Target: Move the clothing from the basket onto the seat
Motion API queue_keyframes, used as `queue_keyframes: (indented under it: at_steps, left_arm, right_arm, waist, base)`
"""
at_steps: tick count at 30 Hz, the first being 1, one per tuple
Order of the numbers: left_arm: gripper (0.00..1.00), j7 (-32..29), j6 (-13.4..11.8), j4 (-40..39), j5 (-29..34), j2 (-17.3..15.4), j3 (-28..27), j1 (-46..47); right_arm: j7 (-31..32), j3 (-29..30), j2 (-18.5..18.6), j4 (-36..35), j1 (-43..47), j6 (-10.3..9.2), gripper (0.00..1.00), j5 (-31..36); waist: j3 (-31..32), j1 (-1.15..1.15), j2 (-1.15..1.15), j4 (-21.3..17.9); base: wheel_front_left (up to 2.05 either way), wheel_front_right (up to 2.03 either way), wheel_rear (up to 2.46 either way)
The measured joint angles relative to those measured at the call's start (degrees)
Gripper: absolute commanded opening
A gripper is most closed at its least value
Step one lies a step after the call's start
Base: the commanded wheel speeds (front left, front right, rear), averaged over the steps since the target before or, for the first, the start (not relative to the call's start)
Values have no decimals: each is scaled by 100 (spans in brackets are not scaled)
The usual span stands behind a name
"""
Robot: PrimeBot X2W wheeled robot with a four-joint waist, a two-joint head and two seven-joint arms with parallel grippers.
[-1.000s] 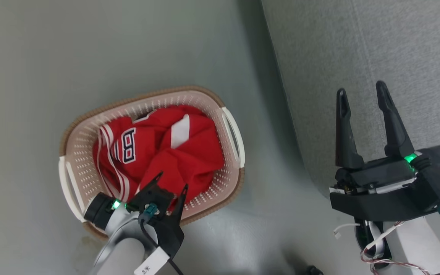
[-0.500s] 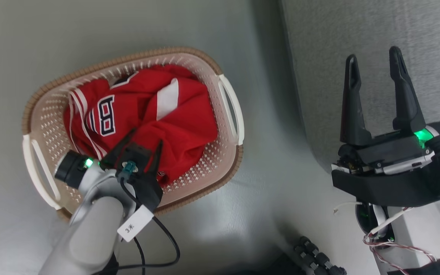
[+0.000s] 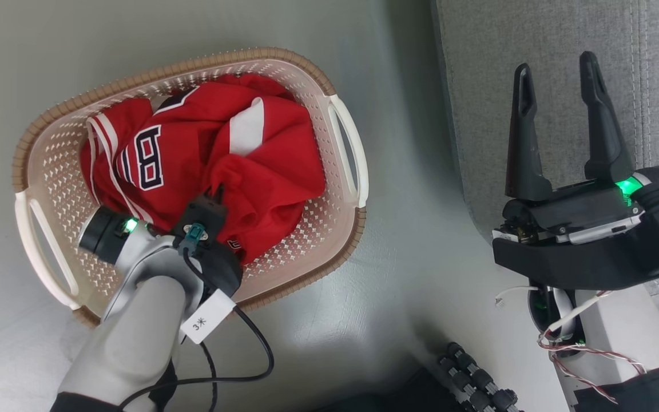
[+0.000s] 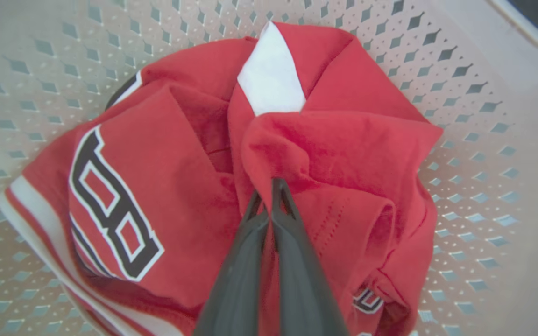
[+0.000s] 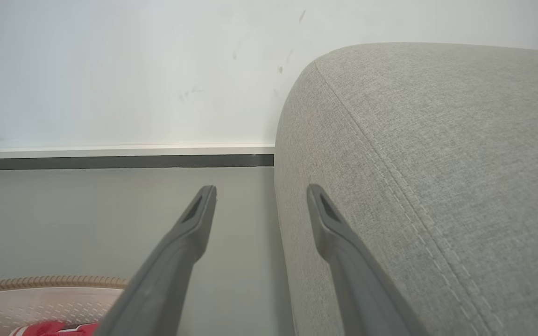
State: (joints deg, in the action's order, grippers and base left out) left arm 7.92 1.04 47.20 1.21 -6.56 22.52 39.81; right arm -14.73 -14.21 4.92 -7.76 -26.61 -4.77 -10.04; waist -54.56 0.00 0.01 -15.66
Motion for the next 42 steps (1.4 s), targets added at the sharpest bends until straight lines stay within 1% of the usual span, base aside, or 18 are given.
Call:
queue_keyframes:
  at_steps: [7,11,21,23,25,27,32,33,38,42]
  left_arm:
    - [0,257,70,120,0,94,48,87]
    - [0,381,152,174,-9,149,92,90]
    - [0,583,307,153,-145,280,177,131]
    - [0,617,309,100,-178,300,177,136]
    - [0,633,332,36,-238,321,170,136]
    - [0,637,357,-43,-389,336,153,134]
    - [0,638,407,-200,-537,358,97,84]
    - [0,638,409,-242,-571,359,79,64]
    - [0,638,458,-589,-907,392,-42,-110]
    - [0,638,505,-840,-977,396,-38,-169]
  right_arm:
    - [0,37,-21,240,-21,26,100,1]
    - [0,65,-27,408,-85,52,100,1]
    - [1,256,14,973,-80,134,100,1]
    - [1,305,62,1087,-65,176,100,1]
    - [1,353,102,1200,-51,178,100,1]
    - [1,405,138,1357,24,229,100,0]
    - [1,489,180,1572,115,245,100,0]
    - [1,510,196,1617,151,280,100,0]
    - [1,583,245,1830,270,327,100,-4]
    - [1,598,242,1973,355,377,100,-11]
  waist:
    - [153,0,0,35]
    - [296,0,-1,76]
    - [838,0,-1,258]
    - [970,0,-1,311]
    - [1103,0,-1,369]
    - [1308,0,-1,466]
    - [1660,0,-1,646]
    - [1732,0,-1,684]
    - [2096,-1,-1,874]
    - [2392,-1,-1,1020]
  base:
    - [0,0,0]
    - [0,0,0]
    - [0,0,0]
    - [0,0,0]
    - [0,0,0]
    - [0,0,0]
    - [0,0,0]
    - [0,0,0]
    - [0,0,0]
    - [0,0,0]
